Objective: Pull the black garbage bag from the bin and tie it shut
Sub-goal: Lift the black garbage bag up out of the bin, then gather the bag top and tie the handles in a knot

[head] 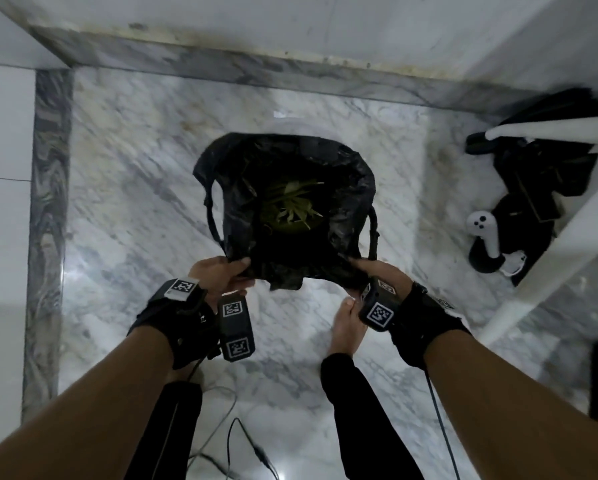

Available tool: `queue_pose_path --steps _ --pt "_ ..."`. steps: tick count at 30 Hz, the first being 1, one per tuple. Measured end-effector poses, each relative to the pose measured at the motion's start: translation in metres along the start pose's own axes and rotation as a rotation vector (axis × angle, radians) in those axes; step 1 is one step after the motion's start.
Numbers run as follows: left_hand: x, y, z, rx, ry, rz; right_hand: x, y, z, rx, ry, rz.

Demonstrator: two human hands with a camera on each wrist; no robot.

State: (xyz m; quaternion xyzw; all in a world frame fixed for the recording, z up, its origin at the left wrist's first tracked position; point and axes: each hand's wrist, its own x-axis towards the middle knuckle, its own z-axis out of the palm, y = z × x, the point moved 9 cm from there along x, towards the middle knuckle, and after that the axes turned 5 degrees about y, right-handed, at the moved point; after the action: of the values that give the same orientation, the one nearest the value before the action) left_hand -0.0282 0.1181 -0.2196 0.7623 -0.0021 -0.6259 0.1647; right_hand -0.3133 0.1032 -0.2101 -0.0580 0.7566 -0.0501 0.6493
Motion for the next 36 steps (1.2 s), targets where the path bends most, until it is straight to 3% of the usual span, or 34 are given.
queue_pose_path --steps 4,7,10,12,17,19,23,29,32,36 --pt "-0.011 0.012 -0.009 0.025 -0.006 -0.021 -0.020 -0.011 -0.009 -0.086 -0.038 0.013" --pt "-0.016 0.031 -0.023 0.162 0.093 0.032 -0.021 -0.034 -0.029 -0.024 0.096 -0.047" --pt "-0.022 0.073 -0.031 0.389 0.235 0.255 -0.018 -0.067 -0.049 -0.072 0.294 -0.247" --pt "-0.028 0.106 -0.029 0.462 0.279 0.408 -0.019 -0.089 -0.052 -0.097 0.346 -0.351" --pt "-0.037 0.168 -0.032 0.199 0.305 0.541 -0.043 -0.145 -0.051 0.041 0.316 -0.484" --pt "-0.047 0.187 -0.032 0.064 0.257 0.553 -0.053 -0.163 -0.052 0.143 0.282 -0.501" --pt "-0.081 0.205 -0.021 0.025 0.101 0.592 -0.083 -0.186 -0.045 0.250 0.186 -0.536" --pt "-0.119 0.206 -0.038 -0.085 0.061 0.581 -0.123 -0.193 -0.039 0.372 0.153 -0.616" --pt "-0.124 0.188 -0.028 -0.083 -0.060 0.466 -0.137 -0.184 -0.023 0.322 0.121 -0.665" --pt "-0.130 0.168 0.003 0.029 -0.182 0.437 -0.150 -0.166 0.024 -0.001 0.048 -0.801"
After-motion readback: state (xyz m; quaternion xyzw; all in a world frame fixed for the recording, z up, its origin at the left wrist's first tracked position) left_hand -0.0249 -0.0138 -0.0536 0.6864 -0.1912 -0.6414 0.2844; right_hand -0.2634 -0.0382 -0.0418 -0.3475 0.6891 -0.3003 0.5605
